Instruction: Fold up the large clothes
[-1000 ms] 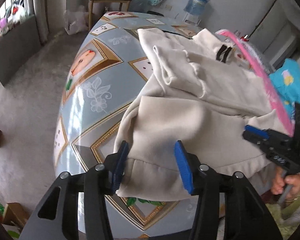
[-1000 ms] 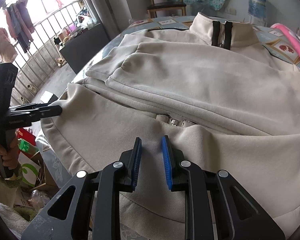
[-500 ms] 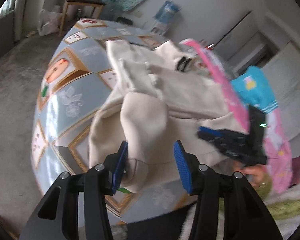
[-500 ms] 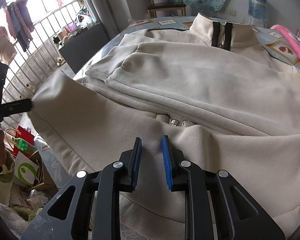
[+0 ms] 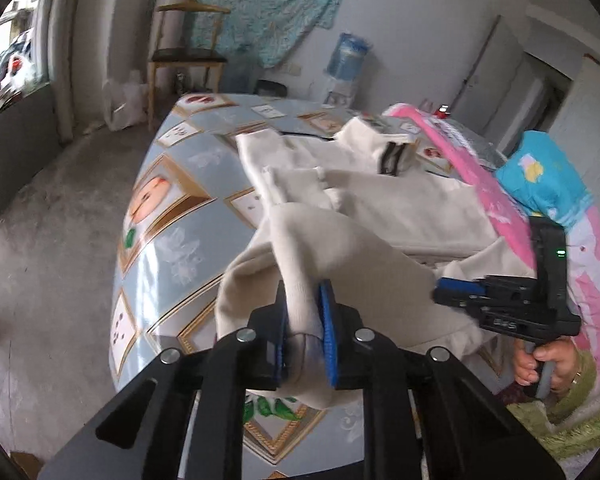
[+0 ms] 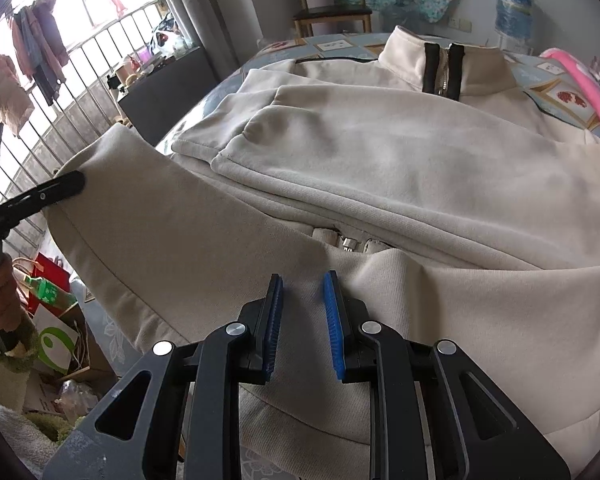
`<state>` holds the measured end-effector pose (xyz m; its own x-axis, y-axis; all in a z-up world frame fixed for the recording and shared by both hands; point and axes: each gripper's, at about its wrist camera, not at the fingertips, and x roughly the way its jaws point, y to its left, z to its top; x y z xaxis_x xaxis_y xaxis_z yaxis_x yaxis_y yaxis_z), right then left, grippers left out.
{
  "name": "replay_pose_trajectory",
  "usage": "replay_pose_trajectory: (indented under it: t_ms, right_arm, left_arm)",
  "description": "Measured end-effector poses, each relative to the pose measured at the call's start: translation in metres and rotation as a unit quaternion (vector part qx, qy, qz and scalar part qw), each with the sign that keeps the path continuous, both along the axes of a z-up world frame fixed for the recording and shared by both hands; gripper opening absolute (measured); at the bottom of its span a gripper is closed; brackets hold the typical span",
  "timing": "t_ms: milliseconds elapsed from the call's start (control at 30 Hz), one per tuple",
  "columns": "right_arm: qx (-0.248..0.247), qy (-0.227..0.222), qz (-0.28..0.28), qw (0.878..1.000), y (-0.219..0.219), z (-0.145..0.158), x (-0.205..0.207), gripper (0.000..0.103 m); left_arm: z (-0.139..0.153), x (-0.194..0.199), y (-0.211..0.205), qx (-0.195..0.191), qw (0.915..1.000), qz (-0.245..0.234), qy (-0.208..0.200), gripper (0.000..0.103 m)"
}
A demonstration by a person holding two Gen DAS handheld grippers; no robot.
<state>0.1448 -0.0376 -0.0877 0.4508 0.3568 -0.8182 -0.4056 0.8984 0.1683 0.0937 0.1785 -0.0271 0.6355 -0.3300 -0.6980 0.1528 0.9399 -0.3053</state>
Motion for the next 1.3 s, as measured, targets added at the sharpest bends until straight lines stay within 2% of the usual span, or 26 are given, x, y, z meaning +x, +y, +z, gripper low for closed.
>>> replay_pose_trajectory:
  t_ms: [67, 167, 233, 267, 300, 400, 433, 467, 533, 600, 667, 733, 800, 867, 933, 1033, 1133, 1167, 1267, 1300]
  right_arm:
    - [0.001, 0.000, 0.001, 1.000, 0.000, 0.000, 0.000, 0.020]
    - [-0.004, -0.001, 0.002, 1.000, 0.000, 0.000, 0.000, 0.020]
    - [-0.005, -0.002, 0.002, 1.000, 0.001, 0.000, -0.001, 0.020]
    - [-0.005, -0.003, 0.002, 1.000, 0.001, -0.001, 0.000, 0.020]
    - [-0.005, -0.003, 0.002, 1.000, 0.001, 0.000, -0.001, 0.020]
    - [-0.004, -0.003, 0.001, 1.000, 0.001, -0.001, -0.001, 0.020]
    - [-0.004, -0.002, 0.001, 1.000, 0.001, -0.001, -0.001, 0.020]
    - [-0.004, -0.002, 0.000, 1.000, 0.001, -0.001, -0.001, 0.020]
    - [-0.003, -0.003, 0.000, 1.000, 0.000, -0.001, -0.001, 0.020]
    - [0.000, -0.002, 0.000, 1.000, 0.000, -0.001, -0.001, 0.020]
    - [0.004, 0.000, 0.001, 1.000, -0.001, -0.002, -0.001, 0.020]
    - [0.008, 0.002, 0.000, 1.000, -0.003, -0.002, 0.000, 0.020]
    - [0.014, 0.004, -0.002, 1.000, -0.004, -0.002, 0.000, 0.020]
    - [0.022, 0.006, -0.006, 1.000, -0.006, -0.002, 0.001, 0.020]
    - [0.029, 0.009, -0.007, 1.000, -0.008, -0.002, 0.001, 0.020]
    - [0.045, 0.016, -0.010, 0.999, -0.012, -0.002, 0.003, 0.020]
    - [0.063, 0.026, -0.017, 0.998, -0.017, -0.003, 0.005, 0.020]
    - [0.068, 0.029, -0.020, 0.997, -0.018, -0.003, 0.005, 0.020]
    - [0.085, 0.038, -0.027, 0.995, -0.023, -0.002, 0.006, 0.020]
    - [0.095, 0.043, -0.029, 0.994, -0.026, -0.002, 0.006, 0.020]
  left_arm:
    - [-0.023, 0.010, 0.009, -0.018, 0.9988, 0.017, 0.041, 0.015]
    - [-0.041, 0.024, 0.020, -0.086, 0.9921, 0.011, 0.091, 0.016]
    - [-0.034, 0.029, 0.020, -0.100, 0.9914, -0.001, 0.084, 0.022]
    - [-0.032, 0.029, 0.018, -0.100, 0.9919, -0.005, 0.078, 0.029]
    - [-0.030, 0.031, 0.016, -0.096, 0.9927, -0.008, 0.073, 0.031]
    - [-0.030, 0.040, 0.011, -0.066, 0.9950, 0.006, 0.074, 0.031]
    - [-0.027, 0.039, 0.009, -0.041, 0.9971, 0.020, 0.062, 0.016]
    - [-0.025, 0.037, 0.008, -0.031, 0.9980, 0.021, 0.050, 0.007]
    - [-0.018, 0.031, 0.006, -0.019, 0.9990, 0.030, 0.027, 0.007]
    - [-0.023, 0.031, 0.010, -0.012, 0.9985, 0.038, 0.039, 0.007]
    - [-0.039, 0.034, 0.014, -0.003, 0.9966, 0.054, 0.062, 0.010]
    - [-0.040, 0.031, 0.018, -0.010, 0.9964, 0.058, 0.061, 0.013]
    - [-0.029, 0.023, 0.020, -0.003, 0.9970, 0.067, 0.040, 0.021]
    - [-0.012, 0.013, 0.021, 0.009, 0.9960, 0.089, 0.002, 0.038]
    - [0.003, 0.006, 0.020, 0.014, 0.9944, 0.100, -0.030, 0.039]
    - [0.018, 0.005, -0.008, -0.012, 0.9970, 0.055, -0.053, 0.039]
    - [0.008, 0.013, -0.055, -0.038, 0.9988, -0.020, -0.023, 0.039]
    - [-0.001, 0.016, -0.080, -0.024, 0.9983, -0.053, -0.008, 0.039]
    - [-0.021, 0.018, -0.128, 0.010, 0.9932, -0.116, 0.005, 0.039]
    - [-0.028, 0.020, -0.138, 0.022, 0.9919, -0.124, 0.012, 0.039]
